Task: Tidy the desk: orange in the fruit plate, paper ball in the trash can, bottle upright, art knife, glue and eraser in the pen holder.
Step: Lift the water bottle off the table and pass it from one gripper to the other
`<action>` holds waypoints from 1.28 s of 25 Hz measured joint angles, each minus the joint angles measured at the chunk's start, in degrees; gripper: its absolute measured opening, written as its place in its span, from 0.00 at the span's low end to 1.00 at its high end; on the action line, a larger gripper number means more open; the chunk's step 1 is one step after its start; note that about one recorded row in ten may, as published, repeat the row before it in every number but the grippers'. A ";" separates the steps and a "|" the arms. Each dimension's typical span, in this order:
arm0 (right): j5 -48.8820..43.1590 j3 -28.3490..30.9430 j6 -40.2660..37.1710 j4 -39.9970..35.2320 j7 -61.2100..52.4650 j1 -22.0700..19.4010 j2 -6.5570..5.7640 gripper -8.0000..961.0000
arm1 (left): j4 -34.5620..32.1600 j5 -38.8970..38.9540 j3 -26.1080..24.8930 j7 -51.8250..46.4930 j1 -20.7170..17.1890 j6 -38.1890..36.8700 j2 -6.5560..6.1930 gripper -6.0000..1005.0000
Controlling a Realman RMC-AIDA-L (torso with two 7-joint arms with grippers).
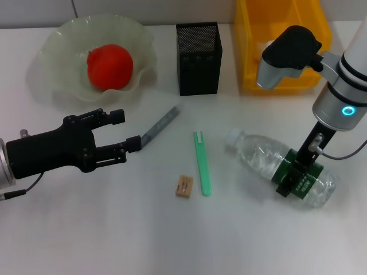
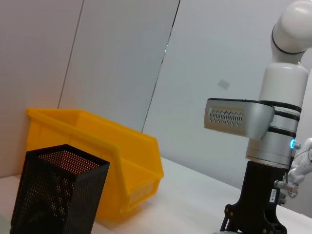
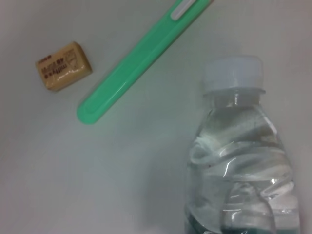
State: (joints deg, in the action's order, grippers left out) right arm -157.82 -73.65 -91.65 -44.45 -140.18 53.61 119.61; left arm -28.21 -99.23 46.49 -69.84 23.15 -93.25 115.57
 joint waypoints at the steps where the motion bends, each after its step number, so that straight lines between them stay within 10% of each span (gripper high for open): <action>1: 0.00 0.00 0.03 -0.05 0.00 0.00 0.00 0.82 | 0.00 0.00 0.00 0.00 -0.01 0.00 0.00 0.80; 20: 11.42 10.12 -3.11 -15.57 10.98 -8.07 -0.62 0.80 | 0.00 0.20 -5.79 -0.08 0.04 -2.07 1.50 0.80; 32: 39.80 24.15 0.34 -13.17 40.13 -17.71 -0.70 0.80 | 6.80 8.03 -11.75 -1.53 1.70 -5.65 2.58 0.80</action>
State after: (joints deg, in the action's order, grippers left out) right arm -118.02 -49.50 -91.32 -57.62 -100.05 35.90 118.91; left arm -21.42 -91.20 34.74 -71.37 24.85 -98.89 118.15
